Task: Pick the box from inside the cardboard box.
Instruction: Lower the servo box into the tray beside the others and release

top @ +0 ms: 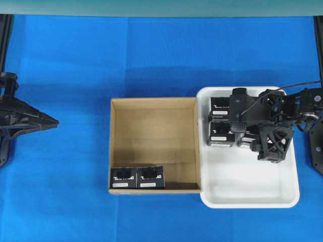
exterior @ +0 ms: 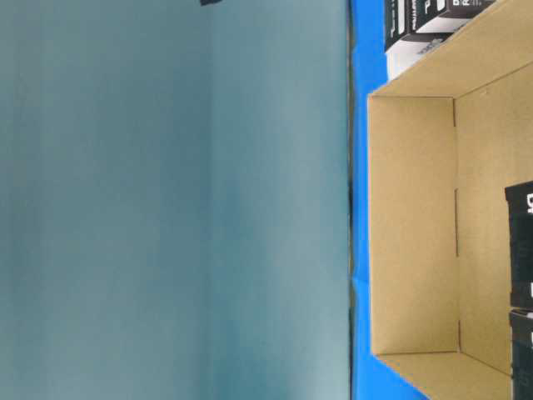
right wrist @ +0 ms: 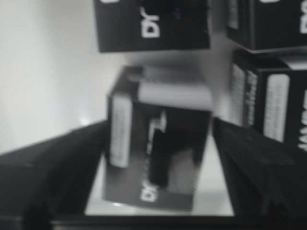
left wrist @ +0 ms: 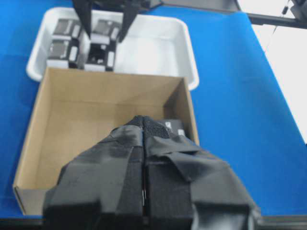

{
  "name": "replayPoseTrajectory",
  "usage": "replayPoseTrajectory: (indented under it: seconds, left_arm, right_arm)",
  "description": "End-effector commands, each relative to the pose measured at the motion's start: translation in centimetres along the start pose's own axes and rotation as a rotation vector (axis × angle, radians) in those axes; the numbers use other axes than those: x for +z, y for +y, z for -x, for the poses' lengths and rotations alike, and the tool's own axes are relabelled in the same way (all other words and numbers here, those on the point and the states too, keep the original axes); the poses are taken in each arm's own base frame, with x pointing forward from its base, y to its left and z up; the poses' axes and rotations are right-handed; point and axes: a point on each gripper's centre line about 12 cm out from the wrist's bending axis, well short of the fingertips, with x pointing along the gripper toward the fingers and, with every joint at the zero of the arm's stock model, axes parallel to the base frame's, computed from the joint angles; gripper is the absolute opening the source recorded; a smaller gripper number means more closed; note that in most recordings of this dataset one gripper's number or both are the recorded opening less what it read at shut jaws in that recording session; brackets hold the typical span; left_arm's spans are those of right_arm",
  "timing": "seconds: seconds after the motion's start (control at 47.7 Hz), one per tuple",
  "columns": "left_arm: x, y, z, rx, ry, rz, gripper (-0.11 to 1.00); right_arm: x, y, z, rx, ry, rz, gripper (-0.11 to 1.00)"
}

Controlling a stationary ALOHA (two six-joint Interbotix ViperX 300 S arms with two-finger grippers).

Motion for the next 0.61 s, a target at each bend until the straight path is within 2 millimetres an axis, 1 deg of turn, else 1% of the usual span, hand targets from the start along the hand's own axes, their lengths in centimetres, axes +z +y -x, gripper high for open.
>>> replayPoseTrajectory:
  seconds: [0.0, 0.147, 0.272, 0.419, 0.587]
  left_arm:
    - [0.8, -0.1, -0.1, -0.002, -0.018, 0.000, -0.07]
    - [0.9, -0.1, -0.1, -0.002, -0.020, 0.000, -0.07]
    - [0.9, -0.1, 0.0, -0.002, -0.021, 0.000, -0.07]
    - [0.9, -0.1, 0.0, -0.003, -0.023, 0.000, -0.07]
    - [0.9, -0.1, 0.0, -0.003, -0.023, 0.000, -0.07]
  right_arm:
    - [0.4, 0.0, 0.1, -0.001, -0.012, 0.005, 0.93]
    - [0.6, 0.0, 0.2, -0.002, -0.018, 0.005, 0.93]
    - [1.1, 0.1, 1.0, -0.001, -0.038, 0.007, 0.94]
    - [2.0, 0.1, 3.1, 0.001, -0.078, 0.005, 0.94]
    - [2.6, 0.0, 6.6, -0.001, -0.139, -0.003, 0.94]
